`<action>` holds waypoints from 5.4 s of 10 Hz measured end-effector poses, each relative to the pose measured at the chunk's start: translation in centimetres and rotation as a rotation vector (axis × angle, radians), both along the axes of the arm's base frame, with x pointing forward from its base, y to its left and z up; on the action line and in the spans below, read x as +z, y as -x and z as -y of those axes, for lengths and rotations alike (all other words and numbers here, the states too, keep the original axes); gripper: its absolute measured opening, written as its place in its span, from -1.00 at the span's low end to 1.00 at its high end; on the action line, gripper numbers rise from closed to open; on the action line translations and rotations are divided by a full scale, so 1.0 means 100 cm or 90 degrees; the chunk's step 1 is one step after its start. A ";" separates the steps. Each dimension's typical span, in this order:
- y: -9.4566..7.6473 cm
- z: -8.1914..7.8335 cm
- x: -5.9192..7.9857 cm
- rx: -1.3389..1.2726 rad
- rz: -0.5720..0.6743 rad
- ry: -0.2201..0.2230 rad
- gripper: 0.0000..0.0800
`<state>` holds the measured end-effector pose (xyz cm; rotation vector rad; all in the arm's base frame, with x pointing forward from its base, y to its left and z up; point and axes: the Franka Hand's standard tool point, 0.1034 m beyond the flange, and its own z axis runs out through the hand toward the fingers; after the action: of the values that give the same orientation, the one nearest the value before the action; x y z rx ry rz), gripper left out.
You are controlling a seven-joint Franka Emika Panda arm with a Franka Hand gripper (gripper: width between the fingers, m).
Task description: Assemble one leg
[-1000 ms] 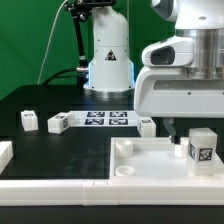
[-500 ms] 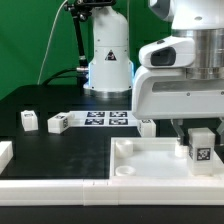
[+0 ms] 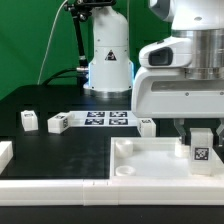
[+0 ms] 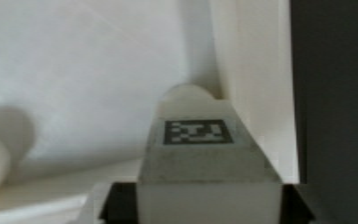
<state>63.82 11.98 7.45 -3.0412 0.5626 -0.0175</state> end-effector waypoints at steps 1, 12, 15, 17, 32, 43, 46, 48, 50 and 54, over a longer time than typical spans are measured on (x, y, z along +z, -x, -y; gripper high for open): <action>0.000 0.000 0.000 -0.050 -0.004 -0.002 -0.27; 0.001 0.002 -0.002 -0.658 -0.021 -0.053 0.12; 0.000 0.001 0.001 -0.507 -0.023 -0.042 0.59; 0.001 -0.003 0.000 -0.355 -0.013 -0.035 0.62; -0.001 0.000 -0.001 0.046 0.015 -0.004 -0.27; 0.003 -0.001 -0.002 -0.666 -0.009 -0.048 -0.27; 0.003 -0.001 -0.002 -0.612 -0.006 -0.046 0.48; 0.003 -0.005 -0.002 -0.496 -0.007 -0.038 0.59; 0.003 -0.007 -0.003 -0.344 0.002 -0.032 0.62; 0.002 -0.001 -0.007 -0.082 0.014 -0.007 0.62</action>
Offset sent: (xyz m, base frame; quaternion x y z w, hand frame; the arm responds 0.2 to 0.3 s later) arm -0.0094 -0.0053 -0.0009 -0.0056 -0.0057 0.3262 0.9453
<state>63.58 12.08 6.77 -2.9847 0.7530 -0.0519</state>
